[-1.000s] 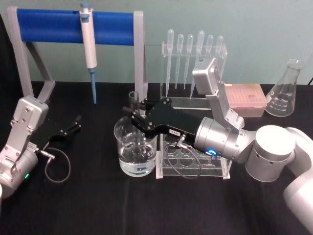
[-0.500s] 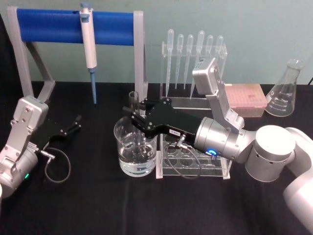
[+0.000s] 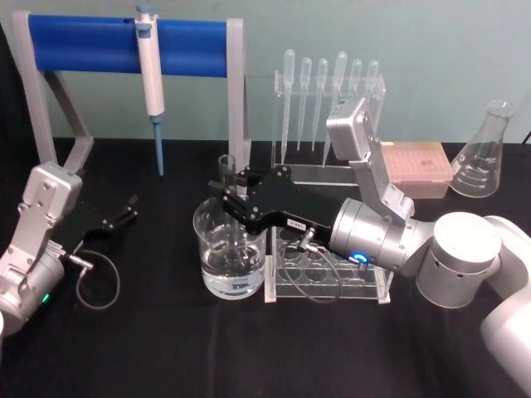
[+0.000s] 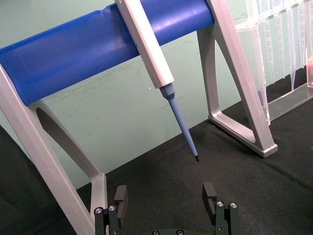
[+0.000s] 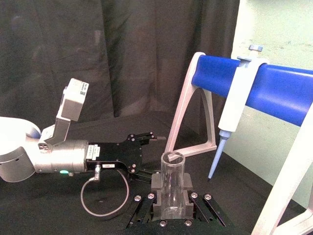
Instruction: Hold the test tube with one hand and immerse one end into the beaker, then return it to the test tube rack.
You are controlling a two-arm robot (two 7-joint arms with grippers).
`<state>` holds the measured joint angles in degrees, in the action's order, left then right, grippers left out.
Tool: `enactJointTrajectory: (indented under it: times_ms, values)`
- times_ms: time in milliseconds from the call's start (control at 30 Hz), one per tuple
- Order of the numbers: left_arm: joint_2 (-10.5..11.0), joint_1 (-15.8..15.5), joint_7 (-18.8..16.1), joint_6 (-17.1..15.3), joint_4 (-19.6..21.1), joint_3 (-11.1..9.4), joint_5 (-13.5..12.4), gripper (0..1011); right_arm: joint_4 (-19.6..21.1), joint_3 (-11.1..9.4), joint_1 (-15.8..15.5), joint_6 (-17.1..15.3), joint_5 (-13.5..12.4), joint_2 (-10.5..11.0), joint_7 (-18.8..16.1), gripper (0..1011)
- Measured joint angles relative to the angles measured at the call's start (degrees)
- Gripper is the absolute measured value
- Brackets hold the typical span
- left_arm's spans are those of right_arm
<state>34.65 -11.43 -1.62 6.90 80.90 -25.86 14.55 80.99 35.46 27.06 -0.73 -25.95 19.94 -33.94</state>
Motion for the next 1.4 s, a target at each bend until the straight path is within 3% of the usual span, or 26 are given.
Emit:
enactJointTrajectory:
  times_ms: [1400]
  values:
    - [0.0,0.0,0.0,0.0,0.0,0.0,0.0,1000,0.0,0.0,0.0,0.0,0.0,0.0,0.0,241]
